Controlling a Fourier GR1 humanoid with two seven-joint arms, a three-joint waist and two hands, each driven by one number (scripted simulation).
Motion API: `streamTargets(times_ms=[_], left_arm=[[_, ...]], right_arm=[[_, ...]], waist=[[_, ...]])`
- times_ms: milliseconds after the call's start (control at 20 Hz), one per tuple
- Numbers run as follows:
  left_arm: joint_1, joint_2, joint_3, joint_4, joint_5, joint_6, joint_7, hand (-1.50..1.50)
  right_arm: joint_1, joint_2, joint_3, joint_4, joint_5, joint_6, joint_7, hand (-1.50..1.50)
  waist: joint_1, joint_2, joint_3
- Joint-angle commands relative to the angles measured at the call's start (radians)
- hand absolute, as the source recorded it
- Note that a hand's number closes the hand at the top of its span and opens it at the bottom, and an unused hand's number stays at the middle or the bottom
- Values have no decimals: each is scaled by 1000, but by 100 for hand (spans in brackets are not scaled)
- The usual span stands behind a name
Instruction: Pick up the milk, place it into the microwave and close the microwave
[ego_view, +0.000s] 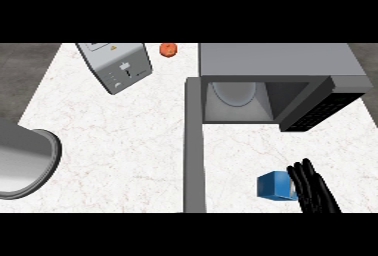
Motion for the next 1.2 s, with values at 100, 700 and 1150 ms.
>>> streamTargets(times_ms=[100,700,1150], left_arm=[[81,0,94,-51,71,-67,4,-150],[101,-21,158,-53,128,-141,25,-150],[48,-18,205,17,141,-179,43,-150]], right_arm=[[38,-23,-42,104,-12,-19,-123,-150],[-22,-46,-314,393,-205,-1,-277,-150],[-74,-38,-411,667,-266,48,-479,-150]], waist=[[3,1,0],[5,3,0],[2,3,0]])
